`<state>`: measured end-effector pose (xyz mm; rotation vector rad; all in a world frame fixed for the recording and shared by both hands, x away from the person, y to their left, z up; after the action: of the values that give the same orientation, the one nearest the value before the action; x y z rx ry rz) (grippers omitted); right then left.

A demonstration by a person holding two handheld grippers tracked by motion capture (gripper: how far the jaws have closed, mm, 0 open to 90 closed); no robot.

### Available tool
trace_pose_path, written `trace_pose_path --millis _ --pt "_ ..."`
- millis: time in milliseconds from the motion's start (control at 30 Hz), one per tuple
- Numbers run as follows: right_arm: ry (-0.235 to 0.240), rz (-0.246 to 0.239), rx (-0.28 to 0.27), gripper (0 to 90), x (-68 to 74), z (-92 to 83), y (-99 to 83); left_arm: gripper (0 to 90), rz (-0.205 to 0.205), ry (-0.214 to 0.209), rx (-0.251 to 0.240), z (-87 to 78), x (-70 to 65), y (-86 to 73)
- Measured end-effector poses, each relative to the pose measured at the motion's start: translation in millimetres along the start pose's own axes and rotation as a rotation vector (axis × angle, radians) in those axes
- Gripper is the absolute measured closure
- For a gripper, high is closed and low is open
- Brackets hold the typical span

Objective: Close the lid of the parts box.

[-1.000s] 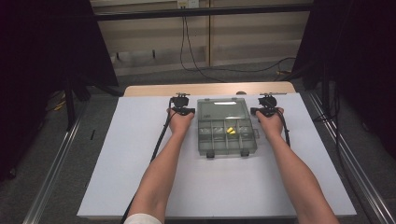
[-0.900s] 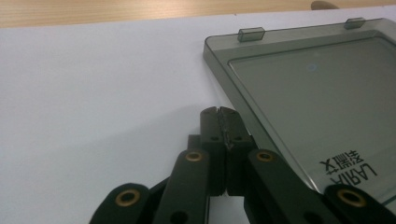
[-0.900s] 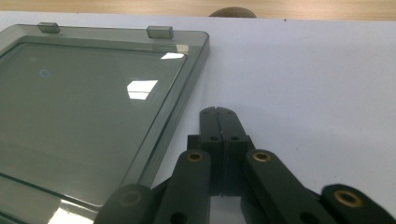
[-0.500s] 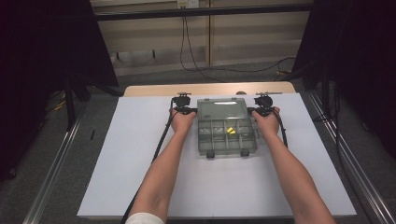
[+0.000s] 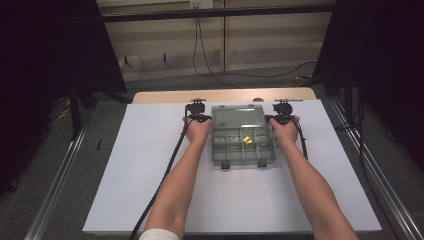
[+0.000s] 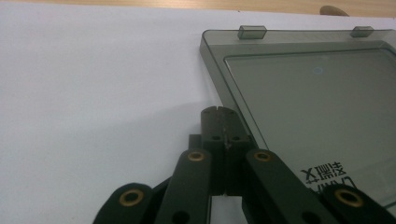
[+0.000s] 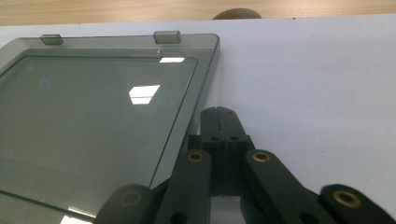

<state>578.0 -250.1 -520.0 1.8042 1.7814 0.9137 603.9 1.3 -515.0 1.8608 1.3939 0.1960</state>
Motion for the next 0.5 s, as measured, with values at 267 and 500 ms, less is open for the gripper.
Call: trace_pose_path --millis 267,500 --pt "0.027 0.059 -0.011 90.0 -0.5 -2.0 0.7 90.0 -0.043 -0.034 -0.015 -4.8 -1.3 2.9" --pt "0.062 0.087 -0.049 90.0 -0.8 -10.0 8.4 90.0 -0.038 -0.073 -0.051 -12.5 -3.9 9.7"
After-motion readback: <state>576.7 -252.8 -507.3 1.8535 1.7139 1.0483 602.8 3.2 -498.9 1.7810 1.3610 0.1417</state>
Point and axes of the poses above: each handheld gripper's, and its own axes: z roughly forward along the jaws, y roughly out of its top, x roughly to its left, the point moved 8 cm from there along z, roughly forward along the jaws, and after that the axes turned 6 degrees about -y, right-handed, at the moved point
